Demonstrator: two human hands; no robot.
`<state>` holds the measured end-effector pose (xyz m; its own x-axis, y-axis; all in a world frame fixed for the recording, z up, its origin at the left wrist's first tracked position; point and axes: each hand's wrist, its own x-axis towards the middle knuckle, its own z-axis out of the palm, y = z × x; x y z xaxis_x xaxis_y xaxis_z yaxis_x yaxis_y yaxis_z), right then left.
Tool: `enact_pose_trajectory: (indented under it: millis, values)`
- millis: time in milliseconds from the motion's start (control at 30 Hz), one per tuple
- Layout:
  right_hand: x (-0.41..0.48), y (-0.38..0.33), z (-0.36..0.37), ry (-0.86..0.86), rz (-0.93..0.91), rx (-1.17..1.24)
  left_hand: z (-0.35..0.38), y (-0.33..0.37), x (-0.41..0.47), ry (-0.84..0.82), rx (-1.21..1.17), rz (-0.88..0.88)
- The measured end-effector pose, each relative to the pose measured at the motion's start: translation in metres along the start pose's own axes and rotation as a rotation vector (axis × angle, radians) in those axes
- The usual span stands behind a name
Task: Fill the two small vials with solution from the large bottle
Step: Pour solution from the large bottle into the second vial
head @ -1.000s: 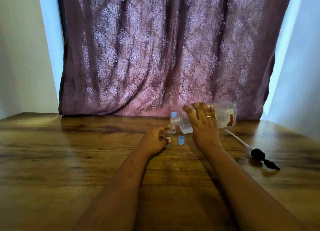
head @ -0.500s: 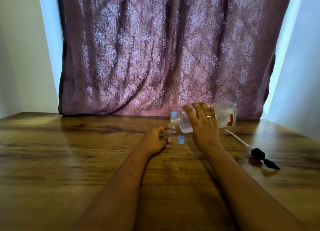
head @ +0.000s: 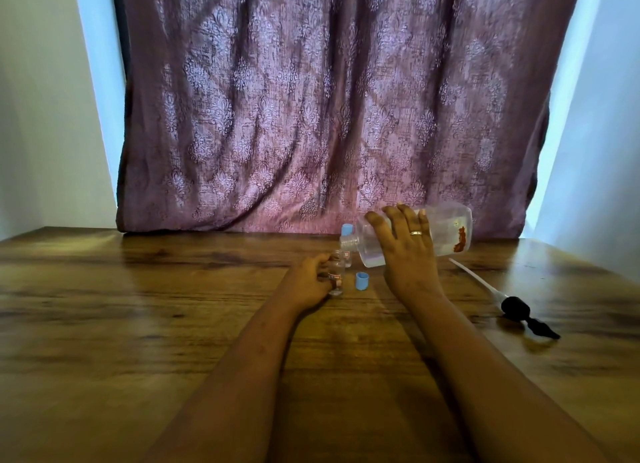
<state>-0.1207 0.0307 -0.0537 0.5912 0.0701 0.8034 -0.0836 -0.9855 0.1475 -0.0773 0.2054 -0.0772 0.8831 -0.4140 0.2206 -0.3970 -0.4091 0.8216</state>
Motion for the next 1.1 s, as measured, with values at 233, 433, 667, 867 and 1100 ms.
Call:
enact_pose_trajectory:
  millis: [233,433,667,867,1100]
  values:
    - [0.0003,-0.0002,-0.0005,-0.007,0.001,-0.005,0.0005,0.0008,-0.0002,-0.01,-0.041,-0.016]
    - [0.0011,-0.0003,-0.0004,0.003,-0.001,0.004,-0.0002,0.0017,-0.0005,-0.019,-0.037,-0.025]
    - [0.0001,-0.0006,-0.0007,0.012,0.002,0.019,-0.0002,0.0014,-0.0006,-0.019,-0.053,-0.035]
    - [0.0008,-0.0005,0.0003,0.004,0.0,0.01,-0.0002,0.0024,-0.0008,-0.024,-0.058,-0.028]
    - [0.0006,-0.0016,-0.0019,0.001,0.003,0.012,-0.0006,0.003,-0.0026,-0.013,-0.078,-0.021]
